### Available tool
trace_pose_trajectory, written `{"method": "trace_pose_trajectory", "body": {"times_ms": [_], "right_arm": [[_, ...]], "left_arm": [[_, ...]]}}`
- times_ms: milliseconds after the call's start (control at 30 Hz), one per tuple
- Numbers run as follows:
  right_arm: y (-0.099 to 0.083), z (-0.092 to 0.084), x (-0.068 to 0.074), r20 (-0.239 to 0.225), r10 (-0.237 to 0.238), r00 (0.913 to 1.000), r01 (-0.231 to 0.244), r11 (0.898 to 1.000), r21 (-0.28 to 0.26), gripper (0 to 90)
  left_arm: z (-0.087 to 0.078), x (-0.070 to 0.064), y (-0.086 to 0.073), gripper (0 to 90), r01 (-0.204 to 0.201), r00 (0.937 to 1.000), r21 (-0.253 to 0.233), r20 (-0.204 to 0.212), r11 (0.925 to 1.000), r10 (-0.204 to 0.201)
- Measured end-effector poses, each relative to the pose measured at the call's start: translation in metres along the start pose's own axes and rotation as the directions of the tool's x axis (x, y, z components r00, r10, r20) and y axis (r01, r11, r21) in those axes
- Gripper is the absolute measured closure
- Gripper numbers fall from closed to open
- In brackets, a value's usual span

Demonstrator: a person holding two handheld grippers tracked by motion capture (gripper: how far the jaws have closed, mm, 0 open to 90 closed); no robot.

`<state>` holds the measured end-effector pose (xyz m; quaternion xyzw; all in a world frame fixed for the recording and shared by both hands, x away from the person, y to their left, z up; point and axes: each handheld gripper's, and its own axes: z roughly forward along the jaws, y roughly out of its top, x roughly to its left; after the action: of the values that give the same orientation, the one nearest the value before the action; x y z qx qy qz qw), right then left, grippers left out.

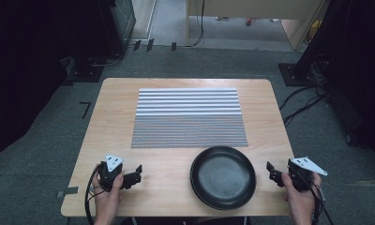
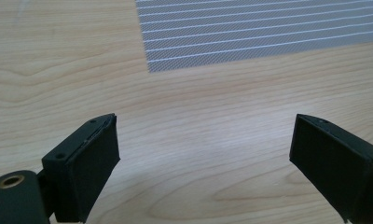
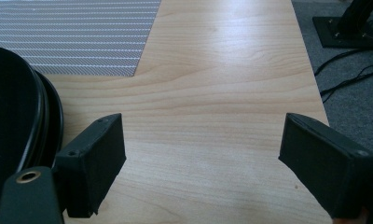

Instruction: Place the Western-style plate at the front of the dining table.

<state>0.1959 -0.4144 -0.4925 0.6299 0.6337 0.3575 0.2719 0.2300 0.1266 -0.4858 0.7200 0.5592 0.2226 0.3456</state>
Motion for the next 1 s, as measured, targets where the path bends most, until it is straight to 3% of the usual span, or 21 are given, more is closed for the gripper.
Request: {"method": "trace_pose_trajectory", "body": {"times_ms": [533, 867, 1000], "right_arm": [[0.005, -0.012, 0.013, -0.04, -0.013, 0.9991, 0.012, 1.0, -0.021, 13.4], [0.006, -0.014, 0.023, -0.066, -0.028, 0.9975, 0.026, 0.999, -0.027, 13.5], [0.006, -0.015, 0.025, -0.072, -0.03, 0.997, 0.028, 0.999, -0.029, 13.5]], "left_arm": [[0.005, -0.037, 0.017, 7.9, -0.053, 0.9958, -0.002, 0.075, 0.9986, 0.053], [0.015, -0.073, 0.031, 8.0, -0.085, 0.9866, -0.017, 0.138, 0.9962, 0.087], [0.017, -0.081, 0.034, 7.9, -0.096, 0.9835, -0.02, 0.152, 0.9952, 0.098]]}}
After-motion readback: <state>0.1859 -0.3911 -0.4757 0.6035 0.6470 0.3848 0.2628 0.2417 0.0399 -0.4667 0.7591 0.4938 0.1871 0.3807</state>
